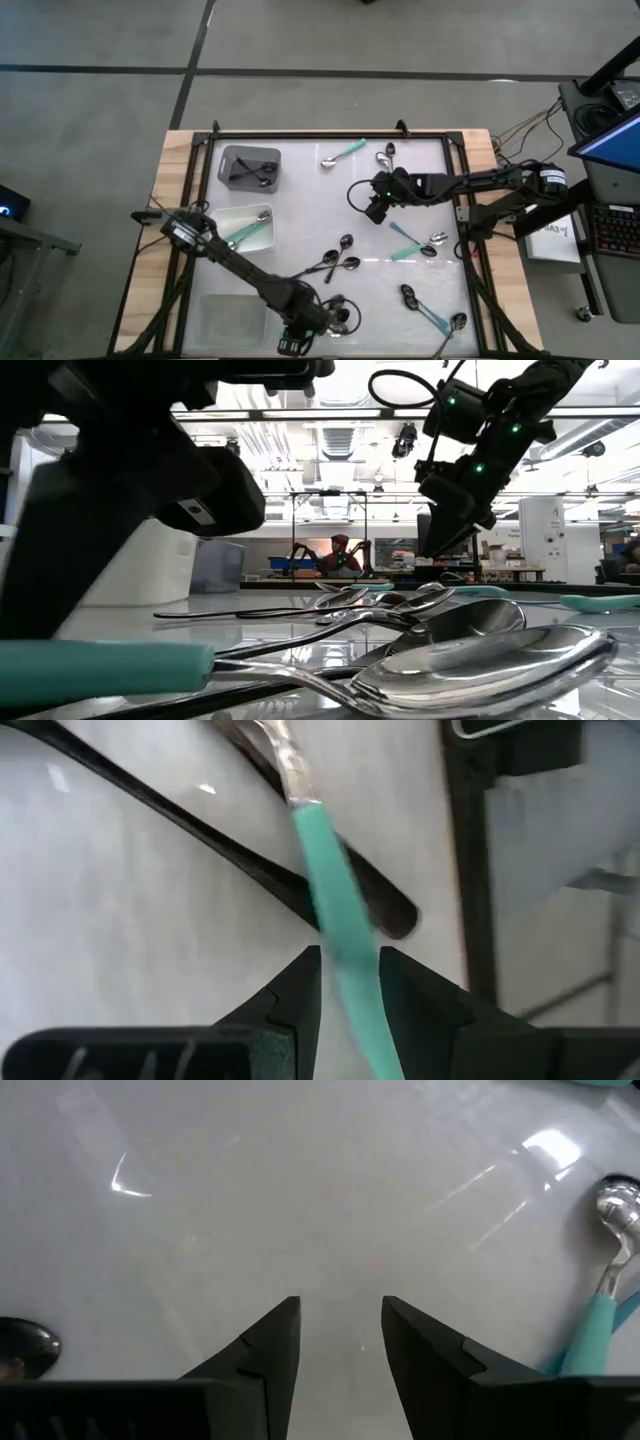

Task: Sort silverware by color (type)
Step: Put the light green spoon into the white bin

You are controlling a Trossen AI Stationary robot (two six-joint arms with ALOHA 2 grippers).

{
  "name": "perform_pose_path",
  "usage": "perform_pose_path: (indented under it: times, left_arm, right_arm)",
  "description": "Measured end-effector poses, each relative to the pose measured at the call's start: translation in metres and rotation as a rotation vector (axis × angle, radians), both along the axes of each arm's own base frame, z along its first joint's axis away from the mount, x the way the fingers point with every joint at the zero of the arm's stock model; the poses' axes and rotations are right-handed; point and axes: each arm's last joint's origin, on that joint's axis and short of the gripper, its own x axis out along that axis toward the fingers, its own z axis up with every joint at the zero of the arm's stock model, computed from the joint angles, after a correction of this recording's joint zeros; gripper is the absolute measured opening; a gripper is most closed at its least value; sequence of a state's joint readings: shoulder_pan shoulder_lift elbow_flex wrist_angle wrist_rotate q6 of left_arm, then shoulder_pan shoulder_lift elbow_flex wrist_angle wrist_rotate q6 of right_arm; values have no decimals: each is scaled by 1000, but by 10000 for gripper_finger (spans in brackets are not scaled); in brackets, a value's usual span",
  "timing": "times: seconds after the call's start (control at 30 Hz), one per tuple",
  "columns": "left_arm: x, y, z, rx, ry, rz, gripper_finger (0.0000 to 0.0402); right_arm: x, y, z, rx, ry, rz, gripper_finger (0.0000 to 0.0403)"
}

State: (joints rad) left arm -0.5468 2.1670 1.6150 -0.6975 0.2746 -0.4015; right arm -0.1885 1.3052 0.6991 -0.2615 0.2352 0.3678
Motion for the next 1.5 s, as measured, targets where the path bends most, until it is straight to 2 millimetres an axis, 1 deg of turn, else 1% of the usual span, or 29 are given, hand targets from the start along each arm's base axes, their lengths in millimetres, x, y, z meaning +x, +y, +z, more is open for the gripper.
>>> perform_pose_path:
  times: [0.17,0.33,0.47,0.63,0.83,0.93,1.0,1.1,1.23,1.37,1.5]
  left_arm:
    - [1,2,-8,99,-34,23,87]
    - [1,2,-9,111,-41,28,87]
    - [1,3,-9,106,-36,32,81]
    - [2,3,-9,73,-14,26,40]
    - [2,4,-7,57,-7,24,39]
    - [-2,6,-4,61,21,19,39]
    - [-5,8,1,67,34,19,39]
    - [-10,11,15,73,29,21,39]
    - [-12,15,36,108,-47,41,39]
    - [-22,28,61,228,-98,61,39]
    - [-39,49,85,398,-82,99,39]
  right_arm:
    - [1,6,0,0,-1,23,134]
    - [2,8,0,8,-5,22,134]
    - [2,8,0,7,-5,22,134]
    - [2,8,0,-1,0,34,134]
    - [2,8,0,-1,0,34,134]
    - [2,8,0,-1,0,34,134]
    - [2,8,0,-1,1,34,134]
    - [2,8,0,-1,0,34,134]
    - [2,8,0,-3,-4,36,134]
    - [2,8,0,-5,-2,40,134]
    - [2,8,0,-10,-3,45,134]
